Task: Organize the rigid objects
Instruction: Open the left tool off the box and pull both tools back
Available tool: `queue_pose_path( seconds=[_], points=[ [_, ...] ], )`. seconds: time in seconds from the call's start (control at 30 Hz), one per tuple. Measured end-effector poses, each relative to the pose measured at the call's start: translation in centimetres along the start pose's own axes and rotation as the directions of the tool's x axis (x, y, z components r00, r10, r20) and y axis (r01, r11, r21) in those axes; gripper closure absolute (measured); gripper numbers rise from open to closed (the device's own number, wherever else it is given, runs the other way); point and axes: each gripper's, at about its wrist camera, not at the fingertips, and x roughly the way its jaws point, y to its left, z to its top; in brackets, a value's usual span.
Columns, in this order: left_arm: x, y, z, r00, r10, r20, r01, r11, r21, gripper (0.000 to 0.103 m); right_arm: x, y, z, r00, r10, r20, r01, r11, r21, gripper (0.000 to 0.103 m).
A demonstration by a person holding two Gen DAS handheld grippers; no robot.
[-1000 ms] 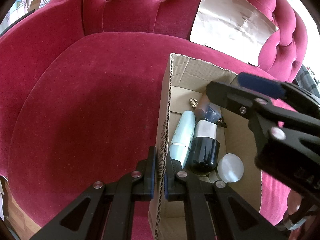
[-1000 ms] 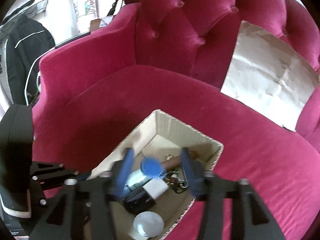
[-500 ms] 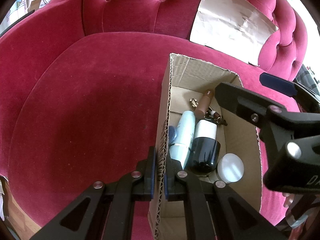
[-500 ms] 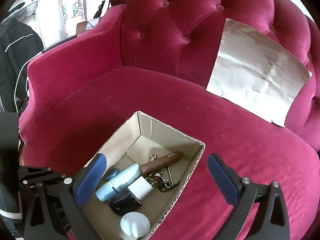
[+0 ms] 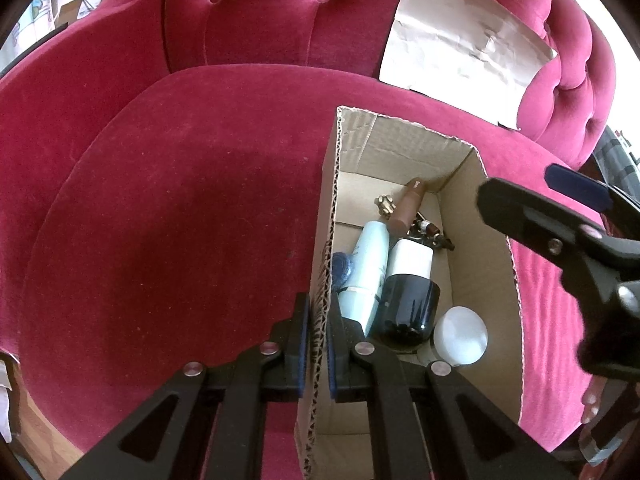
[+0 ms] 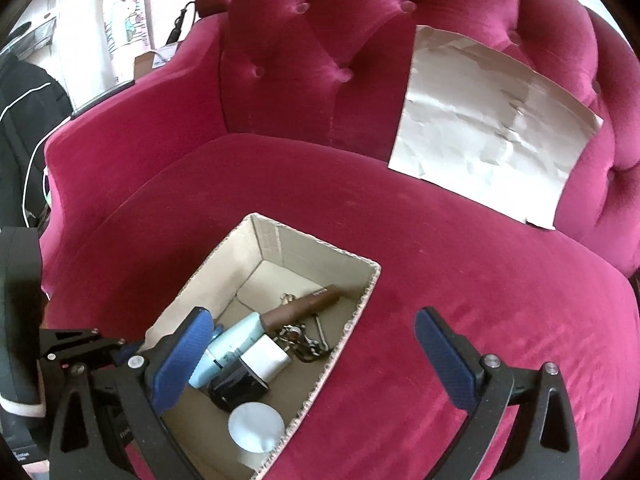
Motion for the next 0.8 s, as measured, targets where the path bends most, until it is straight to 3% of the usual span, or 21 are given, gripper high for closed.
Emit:
queue_pose_path(
  seconds=[0.07,0.2,0.27,0.3,0.5,0.8],
  points=[
    [0.0,-0.1,0.0,1.0,0.003,-0.004,-0.003,1.0,0.002,0.086,-0.3,-0.4,-0.2,1.0,-0.007,-0.003,0.007,1.0,0.011,0.0],
    [-0.5,-0.5,0.2,1.0,0.024,0.011,-0.025,1.0,0.017,0.039,-1.0,-1.3,-0.7,1.0,-0.021,-0.007,0.022,0.999,0.038,0.0],
    [-0.9,-0.5,0.3,0.999,0.034,0.021,-0.034,0.999,0.014,0.026,-1.3,-1.8,-1.0,1.0,-0.026,-0.012,0.026,0.998,0.055,0.0],
    [-1.0,-0.5,0.4,0.999,0.043,0.022,-0.043,0.999,0.014,0.014,-1.6,-2.1,-1.2,1.0,-0.028,-0.013,0.029,0.997,0.066,0.0],
    [-1.4,-0.6,0.3,0.998,0.066,0.013,-0.066,0.997,0.04,0.0,-2.9,-3.4,-1.9,0.999,-0.049,-0.022,0.051,0.992,0.116,0.0],
    [-3.7,-2.4,0.5,0.996,0.06,0.058,-0.066,0.993,0.1,0.0,-5.6,-4.4,-3.2,0.995,-0.088,-0.049,0.095,0.981,0.167,0.0]
  ],
)
